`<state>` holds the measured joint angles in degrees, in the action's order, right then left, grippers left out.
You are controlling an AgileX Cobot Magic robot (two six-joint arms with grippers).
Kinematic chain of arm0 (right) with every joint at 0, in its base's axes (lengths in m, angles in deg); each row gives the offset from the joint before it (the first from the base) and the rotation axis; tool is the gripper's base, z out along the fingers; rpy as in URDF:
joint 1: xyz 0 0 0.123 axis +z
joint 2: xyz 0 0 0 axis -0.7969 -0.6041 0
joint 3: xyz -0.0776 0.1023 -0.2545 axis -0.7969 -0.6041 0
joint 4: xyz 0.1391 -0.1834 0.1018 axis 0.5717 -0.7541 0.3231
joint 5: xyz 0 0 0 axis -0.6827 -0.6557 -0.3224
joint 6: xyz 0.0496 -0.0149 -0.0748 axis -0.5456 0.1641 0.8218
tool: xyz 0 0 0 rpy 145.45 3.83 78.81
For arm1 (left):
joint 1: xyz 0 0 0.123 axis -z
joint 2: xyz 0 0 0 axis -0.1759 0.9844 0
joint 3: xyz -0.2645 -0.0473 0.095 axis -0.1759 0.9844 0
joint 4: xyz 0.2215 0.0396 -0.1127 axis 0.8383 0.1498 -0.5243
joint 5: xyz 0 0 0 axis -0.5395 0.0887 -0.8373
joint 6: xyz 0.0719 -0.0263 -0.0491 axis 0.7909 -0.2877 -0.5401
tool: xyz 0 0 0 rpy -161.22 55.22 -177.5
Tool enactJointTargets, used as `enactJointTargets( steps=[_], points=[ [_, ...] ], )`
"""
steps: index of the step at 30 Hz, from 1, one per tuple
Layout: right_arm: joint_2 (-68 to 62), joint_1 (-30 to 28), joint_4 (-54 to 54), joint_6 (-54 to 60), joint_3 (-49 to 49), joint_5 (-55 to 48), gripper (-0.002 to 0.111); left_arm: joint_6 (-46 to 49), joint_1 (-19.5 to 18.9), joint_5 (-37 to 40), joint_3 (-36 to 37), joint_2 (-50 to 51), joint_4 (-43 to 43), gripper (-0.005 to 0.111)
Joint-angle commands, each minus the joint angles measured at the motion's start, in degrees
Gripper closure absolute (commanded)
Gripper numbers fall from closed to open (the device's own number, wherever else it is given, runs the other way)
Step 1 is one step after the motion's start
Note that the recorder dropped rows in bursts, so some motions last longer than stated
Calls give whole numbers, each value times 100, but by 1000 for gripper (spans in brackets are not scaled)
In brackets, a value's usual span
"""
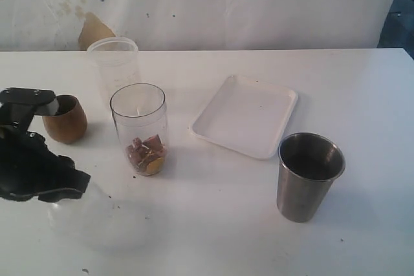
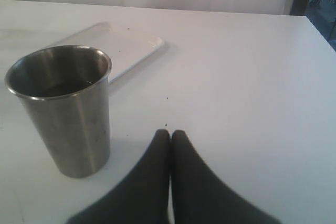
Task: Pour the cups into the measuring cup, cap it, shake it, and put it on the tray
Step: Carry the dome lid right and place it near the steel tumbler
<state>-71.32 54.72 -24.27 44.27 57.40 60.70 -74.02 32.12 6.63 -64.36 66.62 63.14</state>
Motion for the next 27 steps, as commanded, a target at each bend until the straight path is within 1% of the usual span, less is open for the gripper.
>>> enactJointTargets(
  steps=[1, 2, 4, 5, 7, 8, 10, 11, 13, 16, 18, 20, 27],
  points=[
    [31, -21, -13, -23, -25, 22, 108, 120, 1424, -213, -4, -330, -568, 107],
    [31, -21, -13, -23, -25, 22, 108, 37, 1755, -482, -4, -284, -680, 107],
    [31, -21, -13, -23, -25, 22, 108, -22, 2104, -896, -4, -177, -748, 107],
    [31, -21, -13, -23, -25, 22, 108, -37, 2217, -1074, -4, -111, -791, 107],
    [31, -21, -13, -23, -25, 22, 108, -37, 2333, -1557, -17, 82, -936, 107],
    [31, -21, -13, -23, -25, 22, 108, -37, 2344, -1657, -69, 168, -936, 107],
    [31, -21, -13, -23, -25, 22, 108, -37, 2344, -1581, -297, 398, -951, 106],
    [31, -21, -13, -23, -25, 22, 108, -37, 2344, -1514, -399, 503, -951, 103],
    [31, -21, -13, -23, -25, 22, 108, -14, 2344, -1411, -635, 641, -951, 90],
    [31, -21, -13, -23, -25, 22, 108, 53, 2344, -1242, -885, 691, -927, 60],
    [31, -21, -13, -23, -25, 22, 108, 113, 2344, -1205, -934, 691, -927, 46],
    [31, -21, -13, -23, -25, 22, 108, 113, 2344, -1203, -934, 691, -927, 42],
    [31, -21, -13, -23, -25, 22, 108, 113, 2344, -1208, -934, 664, -927, 43]
  ],
)
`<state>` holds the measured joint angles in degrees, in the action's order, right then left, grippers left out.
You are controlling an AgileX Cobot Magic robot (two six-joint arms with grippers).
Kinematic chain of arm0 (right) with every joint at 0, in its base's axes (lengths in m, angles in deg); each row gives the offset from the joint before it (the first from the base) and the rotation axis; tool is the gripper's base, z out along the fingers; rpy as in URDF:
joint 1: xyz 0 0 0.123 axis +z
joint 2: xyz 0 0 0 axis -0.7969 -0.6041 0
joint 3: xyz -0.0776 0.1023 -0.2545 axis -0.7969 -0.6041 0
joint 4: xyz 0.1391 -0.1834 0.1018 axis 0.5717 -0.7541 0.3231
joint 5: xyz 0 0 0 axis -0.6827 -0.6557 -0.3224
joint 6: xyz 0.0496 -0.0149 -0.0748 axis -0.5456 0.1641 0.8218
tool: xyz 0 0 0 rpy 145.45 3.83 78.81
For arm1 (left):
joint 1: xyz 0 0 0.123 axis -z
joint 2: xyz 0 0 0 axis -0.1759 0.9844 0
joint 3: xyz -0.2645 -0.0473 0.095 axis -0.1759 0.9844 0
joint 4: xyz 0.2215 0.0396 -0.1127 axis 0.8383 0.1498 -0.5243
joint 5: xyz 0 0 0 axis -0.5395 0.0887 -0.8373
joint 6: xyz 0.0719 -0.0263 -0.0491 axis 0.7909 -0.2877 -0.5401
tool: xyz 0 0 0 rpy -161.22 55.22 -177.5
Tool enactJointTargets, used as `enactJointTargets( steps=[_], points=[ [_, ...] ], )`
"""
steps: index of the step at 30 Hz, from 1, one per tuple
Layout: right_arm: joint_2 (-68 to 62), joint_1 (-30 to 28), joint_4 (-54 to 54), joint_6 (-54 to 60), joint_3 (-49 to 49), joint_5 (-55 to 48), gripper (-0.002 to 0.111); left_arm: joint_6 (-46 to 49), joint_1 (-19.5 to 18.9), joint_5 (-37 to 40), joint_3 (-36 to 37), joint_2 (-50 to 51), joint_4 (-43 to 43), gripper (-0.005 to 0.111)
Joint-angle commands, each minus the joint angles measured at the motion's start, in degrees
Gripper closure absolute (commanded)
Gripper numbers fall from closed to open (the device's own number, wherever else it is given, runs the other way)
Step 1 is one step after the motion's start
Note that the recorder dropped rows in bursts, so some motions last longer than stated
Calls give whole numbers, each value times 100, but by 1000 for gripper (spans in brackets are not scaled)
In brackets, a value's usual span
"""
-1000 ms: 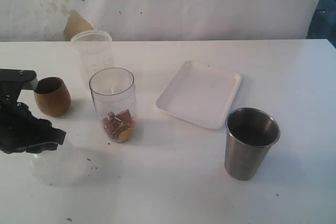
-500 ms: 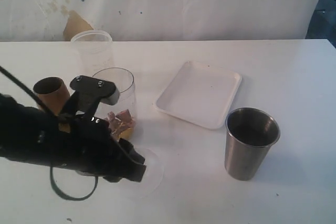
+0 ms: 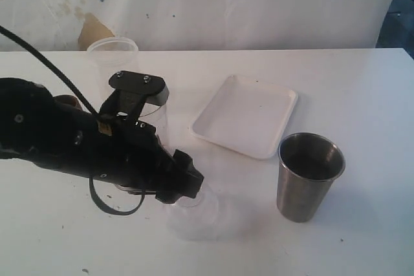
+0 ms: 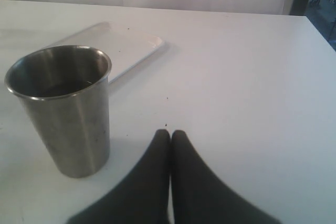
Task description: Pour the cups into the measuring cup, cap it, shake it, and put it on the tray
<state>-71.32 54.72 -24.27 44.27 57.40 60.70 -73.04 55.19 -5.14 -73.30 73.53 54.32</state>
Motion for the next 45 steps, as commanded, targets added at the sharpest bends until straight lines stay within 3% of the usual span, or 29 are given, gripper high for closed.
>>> enactJointTargets(
  steps=[1, 4, 7, 13, 25, 31, 37, 45],
  points=[
    [31, -21, -13, -23, -25, 22, 108, 15, 37, -31, -39, -59, -45, 43],
    [31, -21, -13, -23, -25, 22, 108, 15, 37, 236, -39, -288, -45, 45],
    [31, -21, -13, -23, -25, 22, 108, 15, 24, 669, -39, -722, -18, 60],
    [31, -21, -13, -23, -25, 22, 108, 227, 24, 1247, 54, -1889, 204, 107],
    [31, -21, -13, -23, -25, 22, 108, 21, 24, -871, 2458, -5620, 456, 107],
    [31, -21, -13, -23, -25, 22, 108, 41, 24, -1286, 3029, -7472, 1210, 107],
    [31, -21, -13, -23, -25, 22, 108, 41, 24, -854, 3180, -8249, 1300, 107],
    [31, -21, -13, -23, -25, 22, 108, 41, 24, -824, 3180, -8288, 1300, 107]
  ],
)
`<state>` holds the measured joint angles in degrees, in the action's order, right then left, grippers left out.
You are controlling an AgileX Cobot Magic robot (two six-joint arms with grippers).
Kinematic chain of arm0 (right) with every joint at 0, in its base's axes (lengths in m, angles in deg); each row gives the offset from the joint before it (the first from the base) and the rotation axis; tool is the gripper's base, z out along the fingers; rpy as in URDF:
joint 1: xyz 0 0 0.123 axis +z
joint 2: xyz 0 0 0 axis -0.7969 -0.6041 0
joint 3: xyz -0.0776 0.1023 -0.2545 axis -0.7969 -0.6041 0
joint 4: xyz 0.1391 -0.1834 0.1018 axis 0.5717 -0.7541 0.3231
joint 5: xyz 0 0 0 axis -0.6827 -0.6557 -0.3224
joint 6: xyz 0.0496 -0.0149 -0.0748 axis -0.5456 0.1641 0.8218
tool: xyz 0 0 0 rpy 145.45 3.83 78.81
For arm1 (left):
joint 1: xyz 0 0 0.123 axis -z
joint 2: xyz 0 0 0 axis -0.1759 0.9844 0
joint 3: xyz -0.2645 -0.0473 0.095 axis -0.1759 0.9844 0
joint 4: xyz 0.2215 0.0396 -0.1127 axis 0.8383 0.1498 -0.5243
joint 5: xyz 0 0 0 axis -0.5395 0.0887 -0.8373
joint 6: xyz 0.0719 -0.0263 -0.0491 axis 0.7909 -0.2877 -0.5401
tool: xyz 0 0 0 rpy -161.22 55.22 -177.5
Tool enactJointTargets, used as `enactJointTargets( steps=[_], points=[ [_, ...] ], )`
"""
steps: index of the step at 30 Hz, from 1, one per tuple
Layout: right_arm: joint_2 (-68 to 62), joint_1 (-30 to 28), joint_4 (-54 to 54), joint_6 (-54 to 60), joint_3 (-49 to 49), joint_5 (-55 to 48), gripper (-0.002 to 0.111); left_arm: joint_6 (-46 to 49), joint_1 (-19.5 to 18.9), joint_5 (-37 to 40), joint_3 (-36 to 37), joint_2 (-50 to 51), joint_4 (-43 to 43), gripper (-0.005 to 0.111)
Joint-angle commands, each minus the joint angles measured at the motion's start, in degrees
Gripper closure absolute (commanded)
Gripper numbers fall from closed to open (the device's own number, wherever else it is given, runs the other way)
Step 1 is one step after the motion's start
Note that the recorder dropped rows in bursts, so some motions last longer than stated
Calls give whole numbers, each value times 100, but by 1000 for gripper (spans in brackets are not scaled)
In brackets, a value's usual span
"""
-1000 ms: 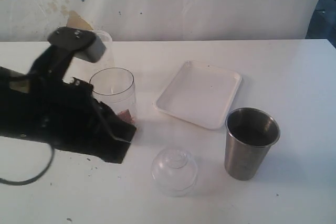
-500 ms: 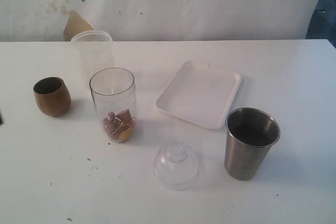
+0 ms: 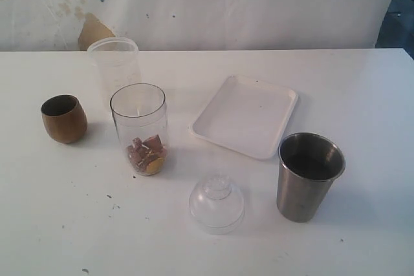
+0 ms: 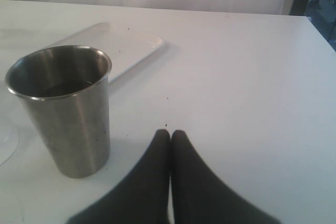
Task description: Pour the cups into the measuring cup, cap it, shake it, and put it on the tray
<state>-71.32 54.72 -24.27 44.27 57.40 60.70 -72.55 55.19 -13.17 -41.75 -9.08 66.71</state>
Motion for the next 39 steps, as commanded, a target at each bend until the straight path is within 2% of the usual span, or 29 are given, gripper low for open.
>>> enactJointTargets(
  steps=[1, 8, 10, 13, 17, 21, 25, 32, 39],
  points=[
    [31, -21, -13, -23, -25, 22, 108, -8, 24, -21, 25, -27, 61, 107],
    [31, -21, -13, -23, -25, 22, 108, -8, 24, -92, 81, -27, 61, 107],
    [31, -21, -13, -23, -25, 22, 108, -8, -104, -105, 223, -27, 61, 107],
    [31, -21, -13, -23, -25, 22, 108, -8, -716, -105, 581, -99, 61, 107],
    [31, -21, -13, -23, -25, 22, 108, 47, -1923, -62, 1250, -261, 134, 107],
    [31, -21, -13, -23, -25, 22, 108, 19, -2884, -199, 1619, -261, 458, 107],
    [31, -21, -13, -23, -25, 22, 108, -461, -3699, -145, 1682, -261, 1060, 107],
    [31, -21, -13, -23, -25, 22, 108, -449, -4268, 9, 1682, -261, 1069, 107],
    [31, -21, -13, -23, -25, 22, 108, -486, -4446, 34, 1682, -261, 1069, 107]
  ],
)
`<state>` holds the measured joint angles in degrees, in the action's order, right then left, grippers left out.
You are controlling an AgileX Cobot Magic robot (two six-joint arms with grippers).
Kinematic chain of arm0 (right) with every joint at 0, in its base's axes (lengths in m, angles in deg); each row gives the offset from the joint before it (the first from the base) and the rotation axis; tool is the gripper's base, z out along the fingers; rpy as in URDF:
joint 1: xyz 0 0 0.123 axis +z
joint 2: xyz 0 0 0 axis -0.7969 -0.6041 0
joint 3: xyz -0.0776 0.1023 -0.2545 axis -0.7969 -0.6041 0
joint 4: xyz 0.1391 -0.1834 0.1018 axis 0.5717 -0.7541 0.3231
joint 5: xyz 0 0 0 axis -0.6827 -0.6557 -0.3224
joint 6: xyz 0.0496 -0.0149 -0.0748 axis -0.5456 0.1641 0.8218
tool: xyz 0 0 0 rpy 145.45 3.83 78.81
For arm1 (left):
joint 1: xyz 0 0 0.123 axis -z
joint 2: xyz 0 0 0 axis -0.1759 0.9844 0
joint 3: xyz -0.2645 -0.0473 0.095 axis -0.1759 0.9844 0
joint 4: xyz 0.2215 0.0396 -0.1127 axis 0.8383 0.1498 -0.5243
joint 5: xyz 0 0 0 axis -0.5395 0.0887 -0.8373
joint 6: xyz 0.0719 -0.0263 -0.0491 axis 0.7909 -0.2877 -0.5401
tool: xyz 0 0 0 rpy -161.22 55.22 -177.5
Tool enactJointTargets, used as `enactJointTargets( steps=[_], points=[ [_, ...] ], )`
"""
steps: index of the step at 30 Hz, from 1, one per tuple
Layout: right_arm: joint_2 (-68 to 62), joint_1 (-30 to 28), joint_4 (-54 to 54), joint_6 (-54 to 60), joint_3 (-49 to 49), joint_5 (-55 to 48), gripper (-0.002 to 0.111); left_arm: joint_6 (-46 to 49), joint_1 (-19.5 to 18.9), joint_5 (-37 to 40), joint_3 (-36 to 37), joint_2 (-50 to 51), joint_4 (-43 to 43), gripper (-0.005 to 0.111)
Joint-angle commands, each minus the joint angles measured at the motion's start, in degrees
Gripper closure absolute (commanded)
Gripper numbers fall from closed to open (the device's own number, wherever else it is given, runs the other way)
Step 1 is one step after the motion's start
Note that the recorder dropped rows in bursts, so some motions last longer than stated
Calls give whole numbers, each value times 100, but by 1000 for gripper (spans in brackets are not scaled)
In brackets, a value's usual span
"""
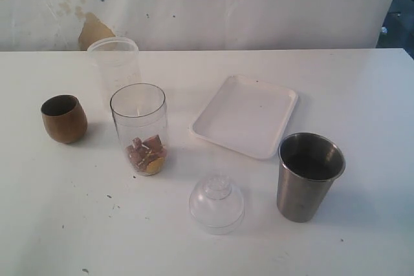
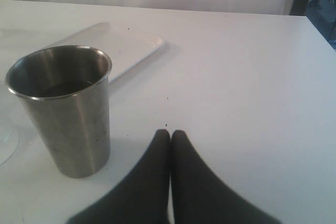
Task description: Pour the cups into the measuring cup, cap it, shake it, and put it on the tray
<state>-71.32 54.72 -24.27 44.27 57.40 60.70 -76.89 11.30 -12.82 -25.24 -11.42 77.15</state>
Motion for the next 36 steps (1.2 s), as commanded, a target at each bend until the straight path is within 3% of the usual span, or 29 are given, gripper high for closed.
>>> enactJointTargets(
  steps=[1, 36],
  points=[
    [31, -21, -13, -23, -25, 22, 108, -51, -70, -1, 31, -26, 38, 107],
    [31, -21, -13, -23, -25, 22, 108, -312, -212, -98, 31, -26, 138, 107]
  ],
)
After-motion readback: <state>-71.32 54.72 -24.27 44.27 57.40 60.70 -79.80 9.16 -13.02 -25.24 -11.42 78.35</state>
